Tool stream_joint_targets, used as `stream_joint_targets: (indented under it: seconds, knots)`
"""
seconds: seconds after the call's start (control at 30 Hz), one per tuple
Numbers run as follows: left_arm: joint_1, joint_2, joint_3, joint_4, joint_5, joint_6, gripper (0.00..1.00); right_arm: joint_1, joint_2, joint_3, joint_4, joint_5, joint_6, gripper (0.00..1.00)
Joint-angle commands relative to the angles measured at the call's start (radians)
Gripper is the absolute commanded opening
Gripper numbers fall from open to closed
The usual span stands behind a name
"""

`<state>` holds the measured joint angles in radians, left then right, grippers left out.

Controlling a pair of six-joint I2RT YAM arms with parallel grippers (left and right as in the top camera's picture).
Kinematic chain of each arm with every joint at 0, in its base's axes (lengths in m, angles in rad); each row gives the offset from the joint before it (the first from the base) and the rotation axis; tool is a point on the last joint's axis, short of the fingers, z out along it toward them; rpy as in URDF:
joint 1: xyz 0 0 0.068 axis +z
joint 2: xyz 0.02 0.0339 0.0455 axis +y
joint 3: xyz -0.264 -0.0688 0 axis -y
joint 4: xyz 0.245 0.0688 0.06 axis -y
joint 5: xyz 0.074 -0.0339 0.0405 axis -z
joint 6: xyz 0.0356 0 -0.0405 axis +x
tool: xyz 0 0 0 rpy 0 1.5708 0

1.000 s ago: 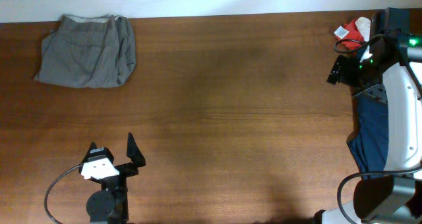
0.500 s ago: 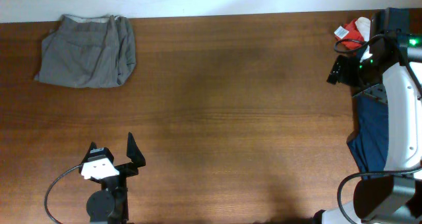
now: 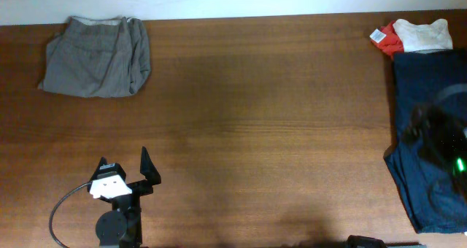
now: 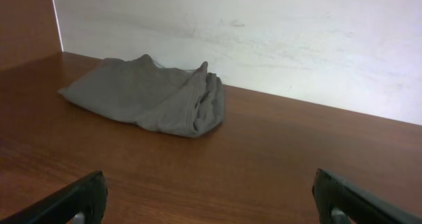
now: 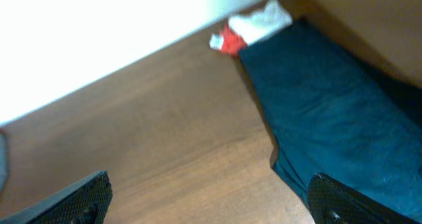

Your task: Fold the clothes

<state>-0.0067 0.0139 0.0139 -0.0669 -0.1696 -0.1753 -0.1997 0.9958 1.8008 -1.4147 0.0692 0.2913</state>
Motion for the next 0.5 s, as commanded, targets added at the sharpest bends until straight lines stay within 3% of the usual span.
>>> stream_joint_targets:
  seconds: [0.0, 0.13, 0.27, 0.47]
  knots:
    - [-0.006, -0.009, -0.005, 0.002, -0.011, 0.013, 0.99, -0.003, -0.085, -0.022, -0.003, 0.002, 0.002, 0.98]
    - [-0.006, -0.009, -0.005, 0.002, -0.011, 0.013, 0.99, -0.003, -0.199, -0.096, 0.013, 0.055, 0.002, 0.98]
    - [-0.006, -0.009, -0.005, 0.002, -0.011, 0.013, 0.99, 0.08, -0.322, -0.292, 0.076, 0.122, 0.034, 0.98]
    - [-0.005, -0.009, -0.005, 0.002, -0.011, 0.013, 0.99, 0.219, -0.554, -0.75, 0.433, 0.014, 0.062, 0.98]
